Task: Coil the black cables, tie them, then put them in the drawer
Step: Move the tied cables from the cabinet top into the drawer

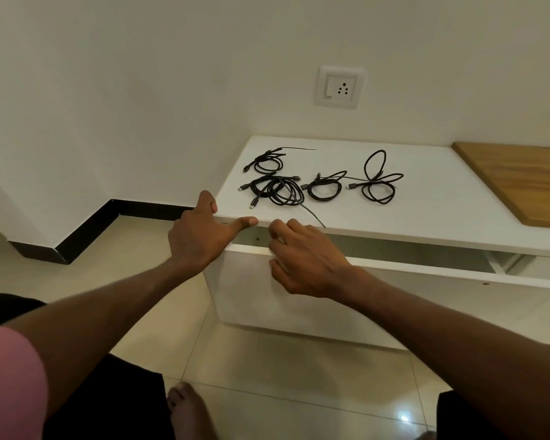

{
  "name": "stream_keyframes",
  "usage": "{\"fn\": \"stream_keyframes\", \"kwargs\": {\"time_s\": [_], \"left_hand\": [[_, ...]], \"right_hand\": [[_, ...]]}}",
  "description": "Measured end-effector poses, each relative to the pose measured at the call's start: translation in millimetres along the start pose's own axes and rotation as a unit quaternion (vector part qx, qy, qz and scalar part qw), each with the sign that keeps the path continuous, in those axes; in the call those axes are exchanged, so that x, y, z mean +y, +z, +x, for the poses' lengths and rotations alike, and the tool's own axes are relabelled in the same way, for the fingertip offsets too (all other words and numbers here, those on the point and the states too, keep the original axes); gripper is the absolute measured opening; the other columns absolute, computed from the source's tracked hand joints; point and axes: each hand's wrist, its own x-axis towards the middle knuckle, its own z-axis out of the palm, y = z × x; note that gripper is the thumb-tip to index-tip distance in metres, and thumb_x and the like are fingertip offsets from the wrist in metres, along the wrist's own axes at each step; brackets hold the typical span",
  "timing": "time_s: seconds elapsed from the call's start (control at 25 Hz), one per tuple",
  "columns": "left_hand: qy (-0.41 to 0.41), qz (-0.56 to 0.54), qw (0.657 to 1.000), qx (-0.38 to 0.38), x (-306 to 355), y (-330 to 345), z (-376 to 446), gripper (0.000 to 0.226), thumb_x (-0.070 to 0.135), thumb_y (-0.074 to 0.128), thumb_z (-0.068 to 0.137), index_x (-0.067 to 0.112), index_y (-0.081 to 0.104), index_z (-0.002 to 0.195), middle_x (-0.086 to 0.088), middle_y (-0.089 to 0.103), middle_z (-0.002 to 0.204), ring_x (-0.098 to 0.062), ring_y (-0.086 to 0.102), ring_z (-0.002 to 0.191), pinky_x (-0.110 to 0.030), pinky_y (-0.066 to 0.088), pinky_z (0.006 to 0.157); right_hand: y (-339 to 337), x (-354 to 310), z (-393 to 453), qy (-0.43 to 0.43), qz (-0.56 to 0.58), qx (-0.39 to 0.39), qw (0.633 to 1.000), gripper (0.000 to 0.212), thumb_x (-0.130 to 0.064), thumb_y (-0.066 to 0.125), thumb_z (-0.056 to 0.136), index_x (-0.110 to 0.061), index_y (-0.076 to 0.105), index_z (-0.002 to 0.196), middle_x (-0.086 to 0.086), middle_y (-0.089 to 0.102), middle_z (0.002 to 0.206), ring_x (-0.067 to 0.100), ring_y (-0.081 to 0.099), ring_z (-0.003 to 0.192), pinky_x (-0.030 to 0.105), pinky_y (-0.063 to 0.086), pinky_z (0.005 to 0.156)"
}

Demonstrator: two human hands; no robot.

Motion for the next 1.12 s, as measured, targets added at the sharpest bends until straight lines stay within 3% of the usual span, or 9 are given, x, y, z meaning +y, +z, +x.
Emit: {"fn": "stream_keyframes", "kwargs": {"time_s": [0.08,0.2,0.32,0.64,0.84,0.96,1.0,1.04,1.12], "left_hand": [[0.107,0.066,0.992,0.024,-0.1,-5.5,9.3,0.068,0.090,0.051,0.077,0.022,0.048,0.077,0.007,0.053,0.058,-0.018,0.054,0.054,-0.030,0.046,0.055],[0.288,0.093,0.953,-0.019,12.2,-2.7,13.8,0.054,0.061,0.050,0.097,0.019,0.054,0.064,0.005,0.048,0.049,-0.021,0.052,0.048,-0.027,0.038,0.051],[0.360,0.085,0.927,-0.066,41.6,7.9,3.5,0.045,0.048,0.054,0.099,0.020,0.054,0.064,0.005,0.044,0.050,-0.020,0.048,0.050,-0.028,0.030,0.050],[0.361,0.038,0.932,-0.009,89.7,2.0,10.1,0.044,0.046,0.050,0.101,0.020,0.051,0.066,0.005,0.046,0.053,-0.018,0.048,0.052,-0.028,0.028,0.051],[0.297,-0.018,0.955,0.018,76.4,-0.2,30.8,0.021,0.043,0.054,0.100,0.028,0.060,0.087,0.014,0.053,0.082,-0.011,0.052,0.075,-0.029,0.041,0.061],[0.242,-0.047,0.969,0.026,65.5,11.0,50.6,0.023,0.041,0.054,0.101,0.023,0.067,0.095,0.013,0.052,0.093,-0.015,0.055,0.086,-0.034,0.049,0.066],[0.221,-0.053,0.973,0.023,63.9,15.0,57.4,0.026,0.041,0.052,0.101,0.020,0.068,0.097,0.010,0.054,0.094,-0.017,0.056,0.089,-0.035,0.049,0.067],[0.202,-0.055,0.978,0.017,63.2,18.7,63.3,0.030,0.042,0.051,0.102,0.019,0.070,0.099,0.007,0.055,0.096,-0.019,0.056,0.092,-0.036,0.048,0.069],[0.173,-0.053,0.983,0.000,66.4,24.2,71.9,0.037,0.046,0.048,0.102,0.019,0.072,0.106,0.003,0.059,0.102,-0.021,0.057,0.098,-0.037,0.050,0.073]], "right_hand": [[-3.1,-1.0,-1.1,-0.014,0.081,-0.041,0.996,0.033,-0.042,0.047,0.100,-0.013,0.062,0.094,0.004,0.056,0.102,0.023,0.054,0.082,0.038,0.046,0.064],[-16.3,3.8,5.9,0.037,0.215,-0.152,0.964,0.049,-0.051,0.043,0.106,-0.015,0.058,0.076,0.004,0.060,0.074,0.021,0.054,0.067,0.037,0.038,0.060],[-29.5,14.7,7.0,0.085,0.296,-0.235,0.922,0.055,-0.048,0.046,0.106,-0.010,0.048,0.067,0.003,0.050,0.063,0.016,0.047,0.061,0.035,0.036,0.062],[-44.8,14.7,-7.4,0.073,0.404,-0.262,0.873,0.040,-0.030,0.062,0.101,-0.013,0.059,0.065,-0.003,0.051,0.060,0.007,0.046,0.058,0.030,0.043,0.066],[-48.6,8.6,-9.8,0.093,0.442,-0.314,0.835,0.019,-0.024,0.064,0.100,-0.013,0.079,0.097,-0.003,0.071,0.085,0.011,0.064,0.079,0.032,0.060,0.073],[-55.0,8.3,-15.4,0.103,0.467,-0.349,0.806,0.023,-0.026,0.063,0.101,-0.009,0.078,0.096,0.006,0.076,0.092,0.019,0.072,0.087,0.034,0.061,0.073],[-59.2,11.6,-14.2,0.098,0.459,-0.334,0.817,0.028,-0.030,0.063,0.102,-0.009,0.078,0.093,0.004,0.078,0.089,0.018,0.075,0.083,0.032,0.061,0.071],[-62.6,17.2,-11.1,0.093,0.425,-0.278,0.857,0.033,-0.035,0.062,0.102,-0.010,0.078,0.087,0.001,0.078,0.082,0.015,0.075,0.074,0.030,0.061,0.069],[-64.0,40.0,4.3,0.107,0.272,-0.050,0.955,0.040,-0.042,0.058,0.102,-0.014,0.074,0.079,-0.002,0.073,0.070,0.014,0.069,0.063,0.032,0.058,0.066]]}}
